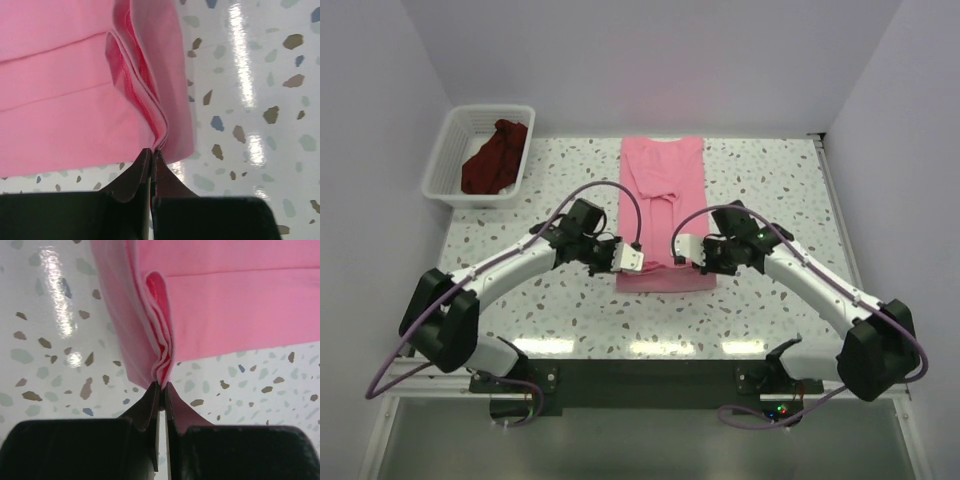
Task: Fold and stack the t-shirts
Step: Fold the tshirt
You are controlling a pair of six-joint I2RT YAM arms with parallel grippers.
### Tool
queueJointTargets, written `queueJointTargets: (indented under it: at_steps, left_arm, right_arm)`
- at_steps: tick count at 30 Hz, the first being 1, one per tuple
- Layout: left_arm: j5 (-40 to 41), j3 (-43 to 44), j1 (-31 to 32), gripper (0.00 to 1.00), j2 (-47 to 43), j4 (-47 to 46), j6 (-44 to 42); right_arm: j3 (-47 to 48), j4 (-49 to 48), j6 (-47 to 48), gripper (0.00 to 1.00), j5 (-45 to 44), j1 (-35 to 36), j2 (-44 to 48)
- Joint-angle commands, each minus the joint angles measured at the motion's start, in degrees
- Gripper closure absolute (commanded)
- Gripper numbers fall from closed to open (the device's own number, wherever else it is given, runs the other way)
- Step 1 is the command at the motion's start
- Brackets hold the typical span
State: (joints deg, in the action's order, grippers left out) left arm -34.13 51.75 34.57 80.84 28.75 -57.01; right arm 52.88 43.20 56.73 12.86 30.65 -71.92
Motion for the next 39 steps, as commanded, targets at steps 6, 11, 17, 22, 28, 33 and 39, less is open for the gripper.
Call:
queueJointTargets:
  at_steps: [6, 11, 17, 22, 28, 33, 39]
  left_arm:
    - [-1.91, 14.06, -7.4, 1.0, 10.99, -1.07, -2.75]
    - [-1.38, 20.49, -9.42, 1.0, 17.84, -0.46, -5.91]
    - [-2.17, 30.15, -11.62, 1.0, 25.59, 1.3, -8.29]
    - [-2.52, 36.67, -13.3, 1.0, 31.74, 1.92, -9.34]
    - [-1.73, 40.27, -14.44, 1.0, 37.02, 0.6, -10.13]
    - [-0.42, 40.19, -14.97, 1.0, 39.04, -2.46, -10.57]
    - [-1.2, 40.71, -15.67, 1.0, 39.4, -3.09, -10.66]
  right_arm:
    - [9.51, -5.14, 7.77, 1.0, 2.61, -4.99, -10.07]
    - [15.93, -7.43, 9.54, 1.0, 2.87, -7.18, -18.67]
    - [25.42, -7.17, 9.8, 1.0, 3.22, -9.73, -26.95]
    - [30.16, -8.04, 10.94, 1.0, 3.48, -11.14, -32.57]
    - [34.73, -9.27, 11.12, 1.0, 3.57, -11.84, -38.73]
    - [36.5, -10.59, 11.03, 1.0, 2.87, -12.63, -42.95]
    - [38.17, -10.42, 10.07, 1.0, 3.31, -13.51, -43.83]
